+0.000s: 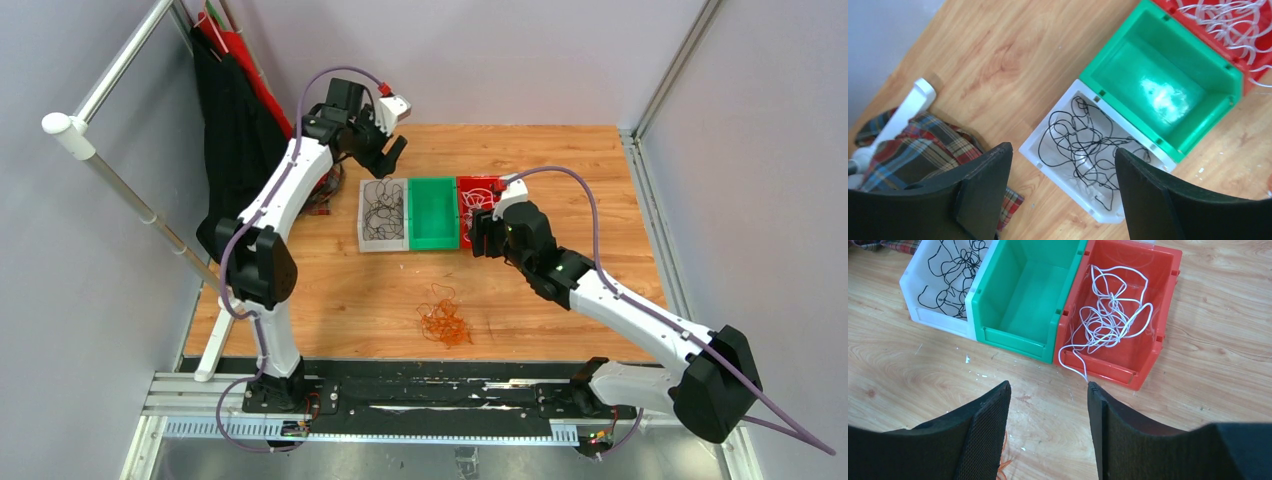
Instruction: Untangle the cables
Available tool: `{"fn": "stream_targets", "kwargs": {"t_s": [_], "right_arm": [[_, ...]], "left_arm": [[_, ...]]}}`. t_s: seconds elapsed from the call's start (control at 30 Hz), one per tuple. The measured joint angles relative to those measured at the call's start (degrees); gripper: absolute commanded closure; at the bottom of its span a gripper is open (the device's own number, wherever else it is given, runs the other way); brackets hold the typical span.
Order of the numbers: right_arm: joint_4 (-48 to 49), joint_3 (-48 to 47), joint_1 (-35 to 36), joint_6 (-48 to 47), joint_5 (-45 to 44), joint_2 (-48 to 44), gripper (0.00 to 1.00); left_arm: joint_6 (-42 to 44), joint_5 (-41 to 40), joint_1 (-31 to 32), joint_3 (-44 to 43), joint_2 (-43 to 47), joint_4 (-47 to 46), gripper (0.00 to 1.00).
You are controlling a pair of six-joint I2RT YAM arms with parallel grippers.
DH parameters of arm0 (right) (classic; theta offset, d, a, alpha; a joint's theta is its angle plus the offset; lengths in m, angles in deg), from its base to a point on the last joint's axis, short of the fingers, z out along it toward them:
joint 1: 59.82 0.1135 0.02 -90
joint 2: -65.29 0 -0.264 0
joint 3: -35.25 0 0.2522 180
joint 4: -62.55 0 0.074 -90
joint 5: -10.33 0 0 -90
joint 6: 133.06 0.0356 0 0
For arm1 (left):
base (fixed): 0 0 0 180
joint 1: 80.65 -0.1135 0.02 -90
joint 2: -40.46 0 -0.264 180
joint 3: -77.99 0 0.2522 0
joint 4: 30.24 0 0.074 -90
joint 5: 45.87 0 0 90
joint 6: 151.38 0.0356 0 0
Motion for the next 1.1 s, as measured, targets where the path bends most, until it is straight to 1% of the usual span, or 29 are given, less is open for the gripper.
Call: {"fn": "stream_targets", "kwargs": {"t_s": [0.1,0.17,0.23,0.33,0.47,0.57,0.63,0.67,0.83,1.03,1.1], "right_arm": [[0.1,0.0,0.0,0.0,0.3,0.3,0.43],[0.2,0.0,0.0,0.0,0.4,0.7,0.44],[0.3,0.1,0.0,0.1,0.7,0.9,0.47],[0.4,0.4,-0.3,0.3,0.9,1.1,0.52],[0.4,0.6,-0.7,0.9,1.0,1.6,0.56],[0.4,0.7,-0.7,1.1,1.1,1.6,0.58],[0.4,0.8,-0.7,1.2,1.1,1.6,0.6],[0.5,0.8,-0.8,1.3,1.1,1.6,0.6],[0.5,1.6,-0.8,1.7,1.2,1.5,0.63],[0.5,1.7,-0.8,2.4,1.4,1.5,0.65],[0.5,1.7,-0.8,2.5,1.5,1.5,0.65]], "left_arm": [[-1.2,-0.1,-1.1,0.0,-4.4,-1.7,0.19],[-1.9,-0.3,-1.5,0.4,-7.2,-2.8,0.22],[-2.5,-0.3,-1.5,1.4,-9.8,-3.7,0.29],[-3.5,-0.5,-1.5,4.9,-11.2,-6.0,0.41],[-4.3,-0.8,-1.5,10.3,-10.8,-11.3,0.62],[-5.2,-1.1,-1.5,14.2,-9.9,-15.0,0.69],[-5.6,-1.4,-1.5,17.5,-8.7,-18.0,0.76],[-5.6,-1.4,-1.5,17.8,-8.5,-18.1,0.79],[-6.5,-1.7,-1.5,22.9,-5.0,-22.5,0.8],[-6.2,-3.1,-1.0,25.2,-3.7,-25.5,0.79],[-5.8,-4.2,-0.6,25.5,-3.8,-25.8,0.76]]}}
